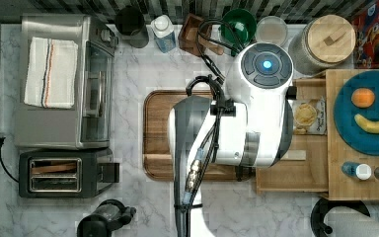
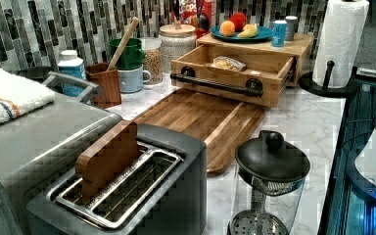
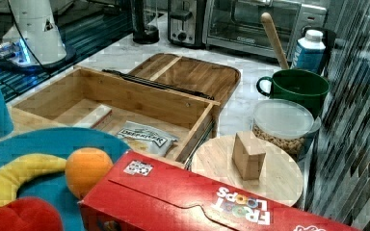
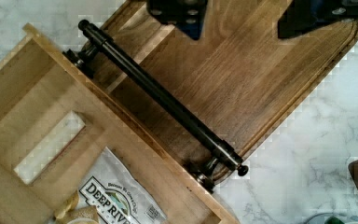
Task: Close the drawer.
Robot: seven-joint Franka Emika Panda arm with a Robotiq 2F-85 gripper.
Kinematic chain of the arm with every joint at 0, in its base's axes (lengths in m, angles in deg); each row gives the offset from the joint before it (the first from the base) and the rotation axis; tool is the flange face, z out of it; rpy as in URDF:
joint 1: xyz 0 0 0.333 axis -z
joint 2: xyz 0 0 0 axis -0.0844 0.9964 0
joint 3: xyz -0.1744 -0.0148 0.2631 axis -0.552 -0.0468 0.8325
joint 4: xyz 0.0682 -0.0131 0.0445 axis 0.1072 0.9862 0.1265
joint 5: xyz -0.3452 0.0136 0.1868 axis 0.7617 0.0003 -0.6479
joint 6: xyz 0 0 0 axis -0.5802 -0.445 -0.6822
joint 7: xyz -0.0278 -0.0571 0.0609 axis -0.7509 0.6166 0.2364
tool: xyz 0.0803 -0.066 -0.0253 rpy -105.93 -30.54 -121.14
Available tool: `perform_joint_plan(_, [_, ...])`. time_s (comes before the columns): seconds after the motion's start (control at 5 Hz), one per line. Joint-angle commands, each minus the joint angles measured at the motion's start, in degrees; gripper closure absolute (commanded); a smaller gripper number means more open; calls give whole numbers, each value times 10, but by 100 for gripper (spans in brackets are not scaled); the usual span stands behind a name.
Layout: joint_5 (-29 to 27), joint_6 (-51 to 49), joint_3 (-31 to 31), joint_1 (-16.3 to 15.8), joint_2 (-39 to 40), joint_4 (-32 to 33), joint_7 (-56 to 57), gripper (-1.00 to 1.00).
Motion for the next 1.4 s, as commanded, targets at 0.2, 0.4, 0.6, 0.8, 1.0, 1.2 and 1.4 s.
perform_joint_plan(0.2, [-1,1,-1,0,1,0,1,100])
perform_joint_plan(0.4, [-1,1,-1,0,1,0,1,100])
perform_joint_plan(0.6, [-16,55,7,-2,-23,51,85,-100])
perform_joint_plan(0.8, [8,83,21,-21,-35,78,144,-100])
perform_joint_plan(1.0, [39,132,33,-36,-55,125,194,-100])
perform_joint_plan(1.2, [9,149,39,-38,-68,156,281,-100])
perform_joint_plan(1.4, [19,182,51,-37,-75,187,322,100])
